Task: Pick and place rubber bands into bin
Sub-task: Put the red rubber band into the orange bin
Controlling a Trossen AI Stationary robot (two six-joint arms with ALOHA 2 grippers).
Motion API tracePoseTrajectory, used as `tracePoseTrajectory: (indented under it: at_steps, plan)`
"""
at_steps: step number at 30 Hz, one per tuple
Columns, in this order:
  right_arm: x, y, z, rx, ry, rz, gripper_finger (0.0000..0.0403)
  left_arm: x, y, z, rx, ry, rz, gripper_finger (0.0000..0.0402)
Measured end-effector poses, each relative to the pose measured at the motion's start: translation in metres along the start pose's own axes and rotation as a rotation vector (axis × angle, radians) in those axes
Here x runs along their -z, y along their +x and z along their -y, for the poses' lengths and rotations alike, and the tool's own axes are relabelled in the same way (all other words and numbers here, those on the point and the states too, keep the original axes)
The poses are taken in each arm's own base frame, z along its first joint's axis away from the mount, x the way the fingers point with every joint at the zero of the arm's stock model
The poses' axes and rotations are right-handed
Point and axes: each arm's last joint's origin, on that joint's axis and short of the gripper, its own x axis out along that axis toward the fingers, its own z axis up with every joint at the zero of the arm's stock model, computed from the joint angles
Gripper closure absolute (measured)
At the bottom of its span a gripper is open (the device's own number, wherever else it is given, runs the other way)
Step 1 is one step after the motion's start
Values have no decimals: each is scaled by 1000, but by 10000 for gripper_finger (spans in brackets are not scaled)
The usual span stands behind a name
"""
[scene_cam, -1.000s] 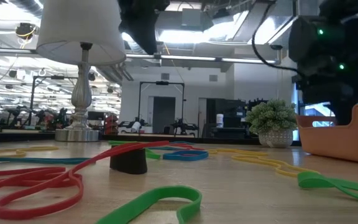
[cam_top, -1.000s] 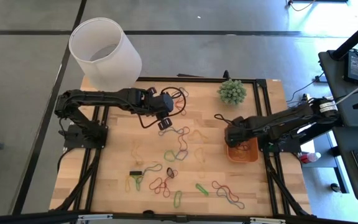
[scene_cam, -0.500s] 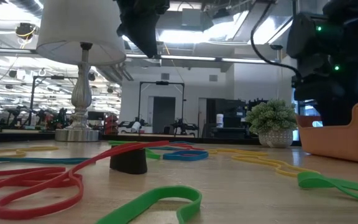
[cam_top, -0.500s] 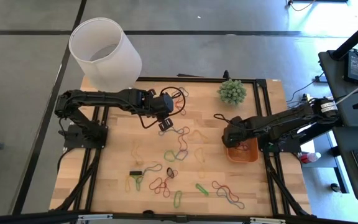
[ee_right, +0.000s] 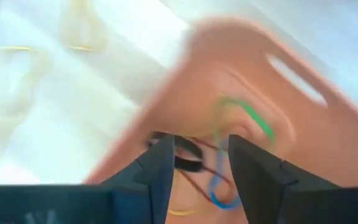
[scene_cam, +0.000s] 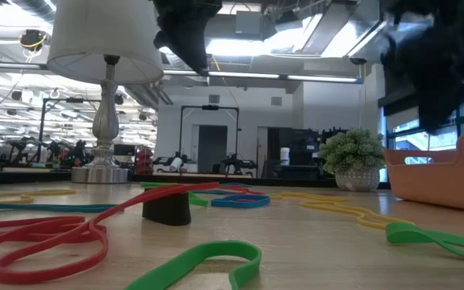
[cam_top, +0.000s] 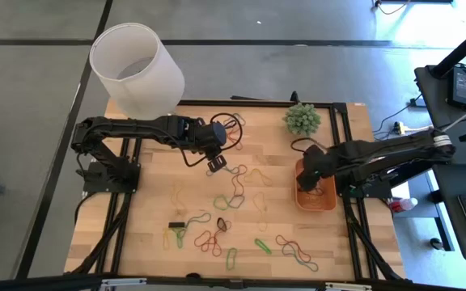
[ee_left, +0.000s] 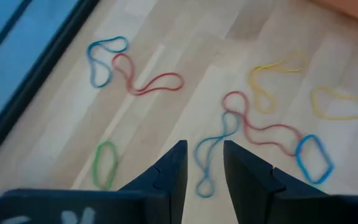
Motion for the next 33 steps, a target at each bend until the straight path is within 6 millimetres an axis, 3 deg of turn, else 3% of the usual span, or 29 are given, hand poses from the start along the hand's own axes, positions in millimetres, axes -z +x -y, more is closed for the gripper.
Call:
tracePoseTrajectory:
  at_steps: [9, 16, 25, 33]
  plan:
    - [8, -49, 26, -275, -238, 227, 264, -6, -2, 11, 98, -69, 65, 313]
    - [17, -67, 43, -350, -370, 345, 267, -9, 5, 25, 48, -172, 143, 313]
    - [17, -63, 42, -386, -407, 401, 267, -16, 43, 19, 19, -286, 89, 278]
    - [17, -45, 39, -393, -340, 385, 267, -48, 81, -24, -1, -237, 195, 233]
